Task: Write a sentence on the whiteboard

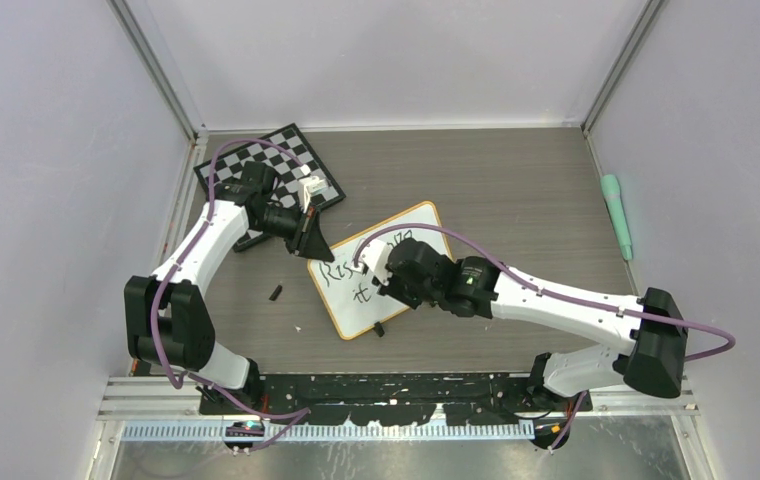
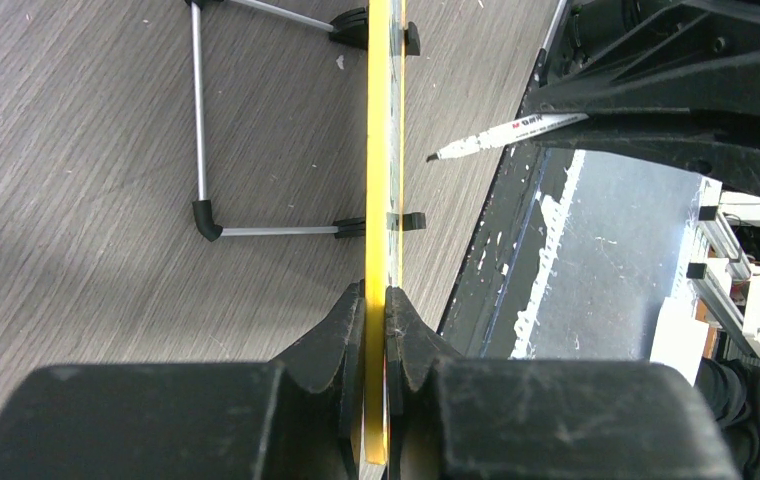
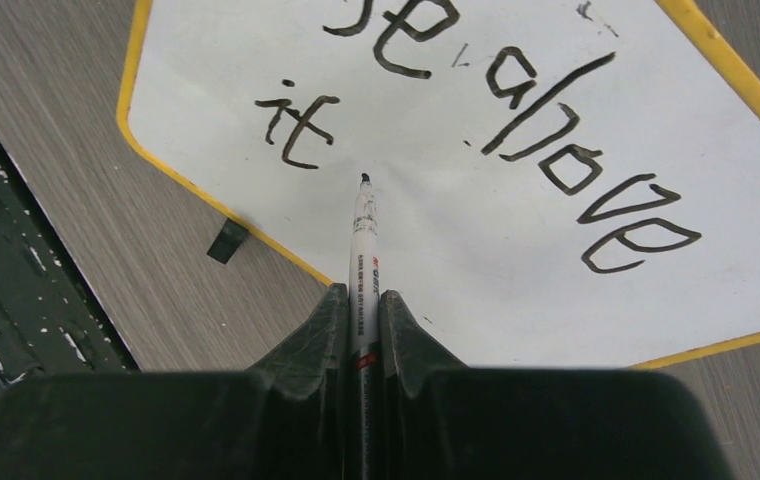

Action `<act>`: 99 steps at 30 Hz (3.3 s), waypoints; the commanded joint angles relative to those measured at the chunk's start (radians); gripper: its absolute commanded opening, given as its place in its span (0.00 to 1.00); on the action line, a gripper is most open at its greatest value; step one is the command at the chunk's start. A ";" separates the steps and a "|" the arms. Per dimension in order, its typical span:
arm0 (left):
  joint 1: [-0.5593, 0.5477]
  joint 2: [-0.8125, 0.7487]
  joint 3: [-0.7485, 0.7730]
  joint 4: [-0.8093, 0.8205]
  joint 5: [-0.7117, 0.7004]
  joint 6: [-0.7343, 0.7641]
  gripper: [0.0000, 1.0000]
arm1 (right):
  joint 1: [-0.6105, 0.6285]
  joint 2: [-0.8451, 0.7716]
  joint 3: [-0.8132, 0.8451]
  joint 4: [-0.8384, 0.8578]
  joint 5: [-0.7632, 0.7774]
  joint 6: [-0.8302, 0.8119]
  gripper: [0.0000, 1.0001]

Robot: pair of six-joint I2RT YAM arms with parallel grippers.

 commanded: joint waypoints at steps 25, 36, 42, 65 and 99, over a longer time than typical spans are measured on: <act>-0.003 0.002 0.023 0.012 -0.006 0.020 0.00 | -0.021 0.052 0.038 0.066 0.090 0.000 0.00; -0.003 -0.002 0.020 0.010 -0.008 0.026 0.00 | -0.019 0.069 0.037 0.068 0.023 0.014 0.00; -0.003 0.001 0.021 0.009 -0.007 0.026 0.00 | -0.020 0.077 0.014 0.056 0.009 0.014 0.00; -0.003 0.009 0.028 0.007 -0.009 0.025 0.00 | -0.031 0.038 0.026 0.035 0.075 -0.024 0.00; -0.003 0.007 0.027 0.006 -0.010 0.027 0.00 | -0.044 0.042 -0.015 0.014 0.018 0.021 0.00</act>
